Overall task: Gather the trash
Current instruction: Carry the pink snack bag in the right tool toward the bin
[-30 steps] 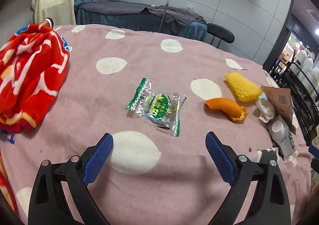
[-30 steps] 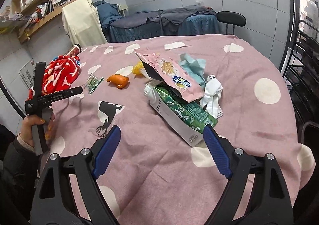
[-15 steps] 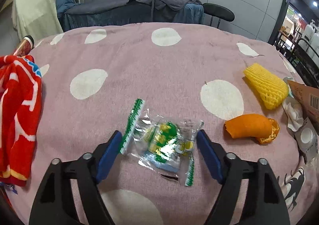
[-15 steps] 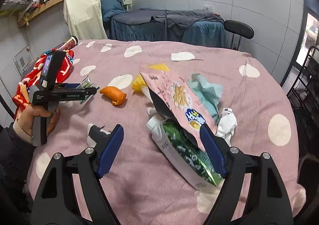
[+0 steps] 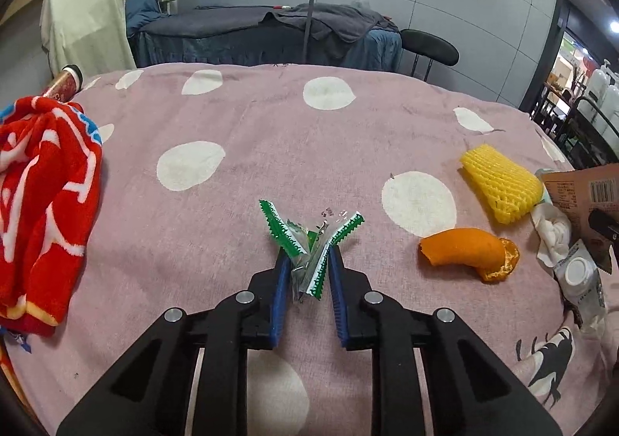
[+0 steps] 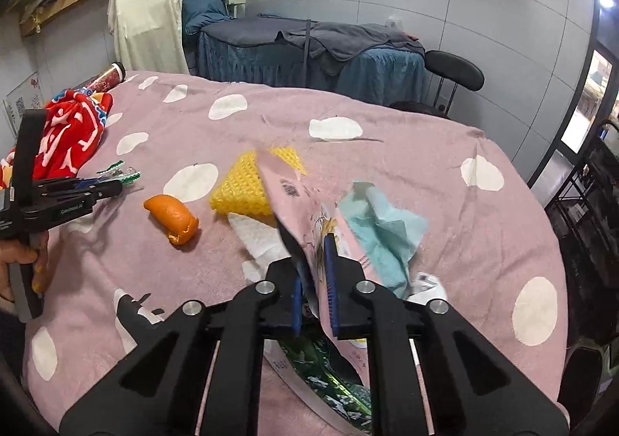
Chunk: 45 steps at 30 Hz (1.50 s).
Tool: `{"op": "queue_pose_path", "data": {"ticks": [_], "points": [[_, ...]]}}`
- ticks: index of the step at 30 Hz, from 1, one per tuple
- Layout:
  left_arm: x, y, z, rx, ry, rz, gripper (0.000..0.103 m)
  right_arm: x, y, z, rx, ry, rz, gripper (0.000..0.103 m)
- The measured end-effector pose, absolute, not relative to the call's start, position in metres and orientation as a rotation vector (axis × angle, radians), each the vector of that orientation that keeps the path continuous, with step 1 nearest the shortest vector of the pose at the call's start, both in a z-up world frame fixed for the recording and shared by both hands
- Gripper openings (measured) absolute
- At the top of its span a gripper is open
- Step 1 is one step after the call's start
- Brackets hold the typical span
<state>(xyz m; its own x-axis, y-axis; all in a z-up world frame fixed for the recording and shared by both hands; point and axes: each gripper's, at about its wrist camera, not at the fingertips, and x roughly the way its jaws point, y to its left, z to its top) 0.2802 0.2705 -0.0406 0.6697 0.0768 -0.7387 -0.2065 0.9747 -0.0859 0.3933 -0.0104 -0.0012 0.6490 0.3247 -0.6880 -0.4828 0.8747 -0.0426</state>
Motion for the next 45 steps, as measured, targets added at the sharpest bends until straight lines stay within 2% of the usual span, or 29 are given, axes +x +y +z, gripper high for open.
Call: {"op": "queue_pose_path", "data": {"ticks": [10, 23, 34, 45], "points": [[0.231, 0.227, -0.002, -0.208, 0.671, 0.105, 0.020, 0.360, -0.069, 0.041, -0.081, 0.618, 0.465, 0.003], [0.201, 0.120, 0.022, -0.159, 0.612, -0.112, 0.020, 0.298, -0.156, 0.062, 0.099, 0.585, 0.456, 0.003], [0.199, 0.007, 0.019, -0.094, 0.623, -0.351, 0.020, 0.248, -0.246, 0.059, 0.136, 0.546, 0.266, 0.003], [0.204, -0.099, 0.009, -0.030, 0.665, -0.582, 0.020, 0.228, -0.351, 0.018, 0.203, 0.605, 0.006, 0.003]]}}
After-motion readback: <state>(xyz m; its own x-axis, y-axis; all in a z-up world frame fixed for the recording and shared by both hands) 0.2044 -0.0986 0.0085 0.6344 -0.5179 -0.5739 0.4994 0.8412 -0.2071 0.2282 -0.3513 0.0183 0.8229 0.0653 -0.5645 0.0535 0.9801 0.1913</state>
